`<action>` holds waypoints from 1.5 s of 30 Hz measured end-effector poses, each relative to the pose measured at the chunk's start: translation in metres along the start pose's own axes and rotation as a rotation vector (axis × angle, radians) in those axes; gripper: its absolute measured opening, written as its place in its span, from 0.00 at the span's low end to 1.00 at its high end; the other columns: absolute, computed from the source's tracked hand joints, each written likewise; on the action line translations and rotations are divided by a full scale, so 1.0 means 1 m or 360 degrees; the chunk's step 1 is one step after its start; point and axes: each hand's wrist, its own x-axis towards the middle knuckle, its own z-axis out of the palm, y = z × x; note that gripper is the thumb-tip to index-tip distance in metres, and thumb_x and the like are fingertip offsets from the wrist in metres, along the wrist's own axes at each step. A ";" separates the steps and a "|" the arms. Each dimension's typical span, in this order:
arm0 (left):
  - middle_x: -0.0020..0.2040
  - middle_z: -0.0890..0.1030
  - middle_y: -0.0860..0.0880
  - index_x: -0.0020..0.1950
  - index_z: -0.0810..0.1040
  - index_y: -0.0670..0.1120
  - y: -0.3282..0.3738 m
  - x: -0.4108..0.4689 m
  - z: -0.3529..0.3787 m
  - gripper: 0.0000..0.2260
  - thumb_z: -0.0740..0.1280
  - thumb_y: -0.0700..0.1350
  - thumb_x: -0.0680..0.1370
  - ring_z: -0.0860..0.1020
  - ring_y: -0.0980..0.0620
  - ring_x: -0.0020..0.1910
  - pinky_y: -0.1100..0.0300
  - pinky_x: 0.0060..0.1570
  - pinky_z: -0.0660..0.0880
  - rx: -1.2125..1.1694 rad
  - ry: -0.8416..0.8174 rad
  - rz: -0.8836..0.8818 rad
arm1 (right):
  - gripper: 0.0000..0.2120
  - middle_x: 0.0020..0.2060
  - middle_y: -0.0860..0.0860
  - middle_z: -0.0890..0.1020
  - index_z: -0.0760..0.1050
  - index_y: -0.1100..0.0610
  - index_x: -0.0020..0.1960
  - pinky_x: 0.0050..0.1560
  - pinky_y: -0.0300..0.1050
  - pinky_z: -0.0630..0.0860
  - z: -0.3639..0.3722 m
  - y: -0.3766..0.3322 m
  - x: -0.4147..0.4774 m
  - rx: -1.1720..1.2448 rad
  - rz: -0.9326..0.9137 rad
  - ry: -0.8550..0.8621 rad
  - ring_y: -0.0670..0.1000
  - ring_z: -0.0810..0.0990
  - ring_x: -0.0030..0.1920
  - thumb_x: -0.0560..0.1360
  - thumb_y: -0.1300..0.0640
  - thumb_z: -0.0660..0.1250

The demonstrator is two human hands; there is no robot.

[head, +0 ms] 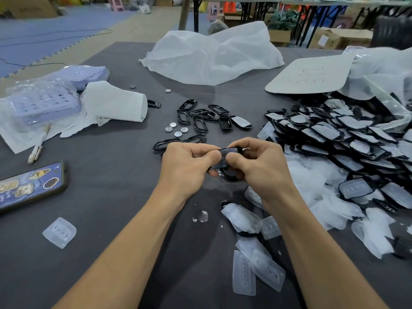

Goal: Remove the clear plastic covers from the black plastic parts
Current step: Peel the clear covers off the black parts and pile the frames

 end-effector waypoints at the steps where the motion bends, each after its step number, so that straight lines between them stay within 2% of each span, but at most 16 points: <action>1: 0.36 0.88 0.48 0.38 0.89 0.57 0.000 0.000 0.000 0.16 0.74 0.35 0.76 0.83 0.50 0.31 0.51 0.39 0.83 0.0001 0.0005 0.0007 | 0.08 0.31 0.53 0.83 0.84 0.57 0.43 0.30 0.39 0.74 -0.001 -0.001 0.000 0.0021 0.0005 -0.0015 0.49 0.77 0.30 0.75 0.69 0.72; 9: 0.37 0.88 0.48 0.37 0.89 0.54 0.000 0.000 -0.001 0.15 0.74 0.36 0.76 0.82 0.52 0.27 0.61 0.34 0.81 -0.0020 -0.0006 -0.0010 | 0.13 0.33 0.55 0.83 0.85 0.56 0.48 0.29 0.38 0.72 -0.009 -0.004 0.001 0.0132 0.0085 -0.0092 0.50 0.78 0.30 0.76 0.71 0.67; 16: 0.38 0.88 0.47 0.39 0.89 0.53 -0.004 0.000 0.001 0.12 0.75 0.38 0.77 0.83 0.50 0.30 0.47 0.43 0.83 0.0053 -0.0002 -0.0019 | 0.15 0.32 0.56 0.84 0.85 0.56 0.43 0.28 0.37 0.73 -0.011 -0.002 0.000 0.0024 0.0079 -0.0027 0.50 0.77 0.28 0.72 0.73 0.66; 19: 0.36 0.87 0.47 0.39 0.89 0.53 -0.005 0.000 0.000 0.11 0.75 0.38 0.76 0.82 0.51 0.28 0.53 0.40 0.80 0.0074 0.0007 -0.0025 | 0.14 0.39 0.48 0.87 0.86 0.50 0.48 0.36 0.36 0.77 -0.013 0.001 -0.001 -0.0222 -0.0060 0.0037 0.44 0.82 0.35 0.72 0.67 0.70; 22: 0.36 0.87 0.47 0.40 0.88 0.51 -0.004 -0.001 -0.001 0.10 0.75 0.38 0.76 0.82 0.51 0.27 0.58 0.38 0.78 0.0078 0.0010 -0.0034 | 0.18 0.46 0.44 0.85 0.85 0.42 0.53 0.42 0.36 0.77 -0.015 0.001 -0.002 -0.0508 -0.0228 0.0009 0.41 0.80 0.36 0.68 0.61 0.72; 24: 0.36 0.87 0.46 0.39 0.89 0.51 -0.004 -0.001 -0.001 0.09 0.75 0.38 0.76 0.81 0.51 0.27 0.58 0.38 0.78 0.0088 0.0005 -0.0045 | 0.21 0.55 0.40 0.84 0.85 0.42 0.55 0.49 0.31 0.74 -0.013 0.001 -0.004 -0.0761 -0.0364 -0.0043 0.36 0.80 0.45 0.66 0.59 0.73; 26: 0.36 0.87 0.46 0.39 0.89 0.52 -0.003 -0.001 -0.001 0.09 0.75 0.38 0.75 0.81 0.51 0.27 0.57 0.39 0.77 0.0097 -0.0029 -0.0064 | 0.22 0.61 0.39 0.82 0.85 0.43 0.55 0.59 0.35 0.73 -0.010 0.002 -0.004 -0.0952 -0.0454 -0.0049 0.38 0.77 0.60 0.65 0.60 0.76; 27: 0.36 0.87 0.47 0.40 0.89 0.53 -0.003 -0.002 -0.001 0.09 0.75 0.39 0.75 0.80 0.51 0.28 0.56 0.40 0.77 0.0104 -0.0053 -0.0070 | 0.21 0.61 0.40 0.82 0.85 0.43 0.55 0.62 0.38 0.73 -0.010 0.002 -0.005 -0.0990 -0.0470 -0.0033 0.39 0.76 0.64 0.65 0.61 0.77; 29: 0.36 0.87 0.48 0.41 0.89 0.56 -0.003 -0.004 0.000 0.07 0.75 0.44 0.76 0.81 0.52 0.30 0.57 0.40 0.75 0.0134 -0.0069 -0.0069 | 0.20 0.61 0.41 0.82 0.85 0.45 0.54 0.65 0.42 0.73 -0.012 0.000 -0.004 -0.1027 -0.0472 -0.0012 0.42 0.75 0.65 0.65 0.61 0.78; 31: 0.35 0.87 0.52 0.42 0.88 0.59 -0.004 -0.005 0.000 0.04 0.76 0.51 0.75 0.83 0.55 0.32 0.62 0.39 0.74 0.0194 -0.0022 -0.0060 | 0.19 0.61 0.42 0.83 0.86 0.45 0.53 0.66 0.37 0.69 -0.019 -0.003 -0.001 -0.1073 -0.0426 -0.0001 0.44 0.76 0.65 0.66 0.62 0.77; 34: 0.35 0.86 0.57 0.42 0.88 0.60 -0.005 -0.003 -0.004 0.02 0.77 0.51 0.73 0.85 0.60 0.36 0.69 0.36 0.74 0.0312 0.0115 -0.0047 | 0.18 0.58 0.44 0.84 0.86 0.46 0.53 0.63 0.34 0.68 -0.045 -0.008 0.010 -0.1136 -0.0317 0.0268 0.47 0.79 0.62 0.67 0.61 0.77; 36: 0.35 0.86 0.60 0.41 0.88 0.59 -0.006 -0.001 -0.006 0.03 0.77 0.49 0.73 0.84 0.63 0.37 0.71 0.37 0.75 0.0398 0.0200 -0.0028 | 0.24 0.64 0.50 0.82 0.82 0.49 0.63 0.70 0.48 0.70 -0.069 -0.009 0.020 -0.1210 -0.0186 0.0615 0.55 0.76 0.67 0.68 0.58 0.79; 38: 0.34 0.85 0.61 0.39 0.87 0.60 -0.005 0.000 -0.007 0.06 0.77 0.48 0.72 0.83 0.64 0.36 0.74 0.37 0.74 0.0447 0.0248 -0.0012 | 0.40 0.76 0.54 0.70 0.68 0.50 0.77 0.77 0.58 0.62 -0.085 -0.008 0.022 -0.1332 0.0035 0.0865 0.60 0.65 0.77 0.69 0.53 0.81; 40: 0.34 0.84 0.63 0.38 0.87 0.60 -0.004 0.000 -0.007 0.07 0.76 0.48 0.73 0.82 0.65 0.35 0.73 0.37 0.74 0.0524 0.0285 -0.0007 | 0.46 0.81 0.55 0.62 0.57 0.51 0.82 0.81 0.58 0.55 -0.083 -0.005 0.020 -0.1310 0.0093 0.0942 0.59 0.57 0.81 0.71 0.53 0.79; 43: 0.32 0.82 0.68 0.38 0.85 0.60 -0.005 0.002 -0.009 0.09 0.73 0.46 0.75 0.81 0.68 0.33 0.76 0.35 0.71 0.0660 0.0412 0.0041 | 0.41 0.78 0.55 0.67 0.60 0.52 0.81 0.81 0.55 0.56 -0.059 0.000 0.015 -0.1264 -0.0082 0.0899 0.58 0.61 0.79 0.72 0.61 0.75; 45: 0.36 0.84 0.67 0.43 0.86 0.59 -0.006 0.008 -0.014 0.09 0.71 0.44 0.76 0.83 0.66 0.38 0.76 0.43 0.74 0.0777 0.0530 0.0119 | 0.33 0.70 0.54 0.76 0.69 0.52 0.75 0.77 0.53 0.62 -0.047 0.002 0.012 -0.1225 -0.0174 0.0855 0.56 0.70 0.73 0.72 0.65 0.73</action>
